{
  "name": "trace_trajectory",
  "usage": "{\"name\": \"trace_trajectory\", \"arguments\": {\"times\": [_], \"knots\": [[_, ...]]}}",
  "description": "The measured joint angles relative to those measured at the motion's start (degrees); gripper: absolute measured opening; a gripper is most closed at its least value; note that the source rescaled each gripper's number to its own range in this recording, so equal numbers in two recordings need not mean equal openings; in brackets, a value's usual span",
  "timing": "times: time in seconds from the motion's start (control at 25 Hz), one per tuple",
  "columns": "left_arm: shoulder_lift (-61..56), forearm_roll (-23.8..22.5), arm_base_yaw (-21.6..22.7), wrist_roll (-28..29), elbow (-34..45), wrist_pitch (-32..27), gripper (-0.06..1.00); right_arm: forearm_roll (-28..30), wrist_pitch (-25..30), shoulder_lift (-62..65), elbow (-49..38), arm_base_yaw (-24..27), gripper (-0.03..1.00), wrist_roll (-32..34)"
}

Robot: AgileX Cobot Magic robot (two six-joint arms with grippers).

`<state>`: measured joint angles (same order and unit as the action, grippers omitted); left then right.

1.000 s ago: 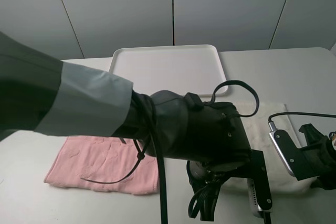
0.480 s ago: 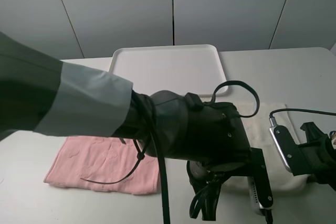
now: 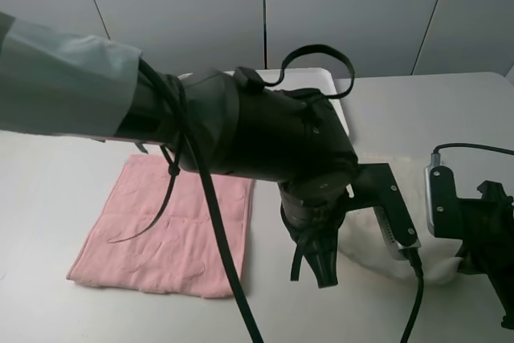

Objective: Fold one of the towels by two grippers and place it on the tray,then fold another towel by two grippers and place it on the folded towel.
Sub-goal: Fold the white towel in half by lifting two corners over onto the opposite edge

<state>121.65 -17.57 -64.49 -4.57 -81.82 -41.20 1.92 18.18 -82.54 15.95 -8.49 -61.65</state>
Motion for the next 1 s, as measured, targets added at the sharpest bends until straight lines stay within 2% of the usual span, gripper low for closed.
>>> {"name": "trace_trajectory", "arguments": {"times": [0.32,0.56,0.88,1.0], "knots": [[-2.2,1.4,2.8,0.1,0.0,0.9,0.00,-1.9,0.1,4.9,-0.1,0.0,0.00,15.6],[-3.2,1.5,4.3,2.5,0.0,3.3,0.00,-2.5,-1.3,11.2,-0.1,0.0,0.00,26.8],[-3.8,1.6,6.5,8.3,0.0,8.5,0.00,-1.9,-3.0,14.9,3.1,0.0,0.00,46.7],[-3.8,1.7,8.2,10.0,0.0,10.3,0.00,-1.5,-3.2,13.5,4.4,2.3,0.00,55.4]]}}
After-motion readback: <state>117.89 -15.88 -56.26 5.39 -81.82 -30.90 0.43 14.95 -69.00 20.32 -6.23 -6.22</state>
